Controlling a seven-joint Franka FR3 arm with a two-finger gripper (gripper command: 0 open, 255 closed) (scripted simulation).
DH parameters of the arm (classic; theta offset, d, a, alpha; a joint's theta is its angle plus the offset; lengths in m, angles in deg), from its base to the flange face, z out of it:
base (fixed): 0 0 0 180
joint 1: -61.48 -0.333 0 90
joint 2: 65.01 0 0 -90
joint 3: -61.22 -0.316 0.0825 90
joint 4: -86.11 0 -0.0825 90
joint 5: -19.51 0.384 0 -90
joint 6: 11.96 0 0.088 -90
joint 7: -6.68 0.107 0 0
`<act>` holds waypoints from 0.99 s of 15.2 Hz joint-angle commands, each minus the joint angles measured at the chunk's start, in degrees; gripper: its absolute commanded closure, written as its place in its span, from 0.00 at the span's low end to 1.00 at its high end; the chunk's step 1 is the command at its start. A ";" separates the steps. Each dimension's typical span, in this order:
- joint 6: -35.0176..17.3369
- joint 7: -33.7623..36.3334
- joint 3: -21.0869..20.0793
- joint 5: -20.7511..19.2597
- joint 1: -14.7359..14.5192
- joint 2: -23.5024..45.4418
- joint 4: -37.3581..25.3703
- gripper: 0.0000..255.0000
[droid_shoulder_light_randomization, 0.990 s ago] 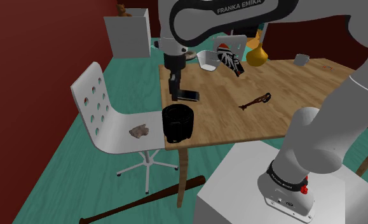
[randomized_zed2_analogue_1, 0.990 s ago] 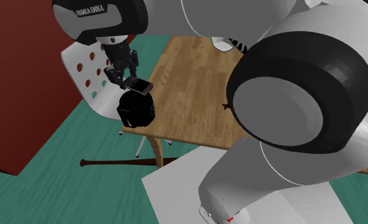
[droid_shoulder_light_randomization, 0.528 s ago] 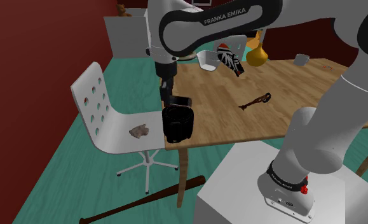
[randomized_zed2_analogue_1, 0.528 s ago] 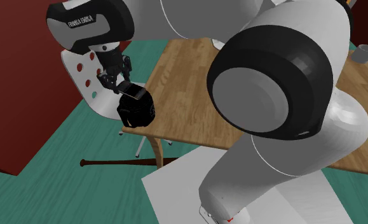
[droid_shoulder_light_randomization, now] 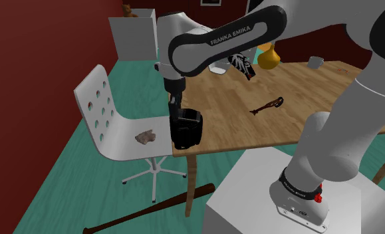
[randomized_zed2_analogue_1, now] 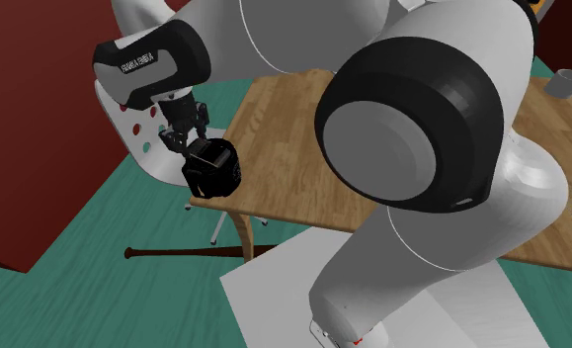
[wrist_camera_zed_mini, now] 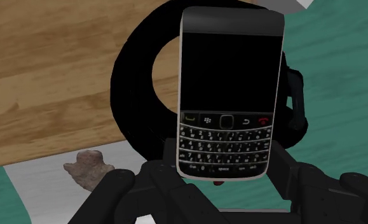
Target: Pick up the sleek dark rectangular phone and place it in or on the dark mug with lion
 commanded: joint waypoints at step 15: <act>-1.26 0.07 -0.03 -0.03 -0.01 0.42 0.81 0.00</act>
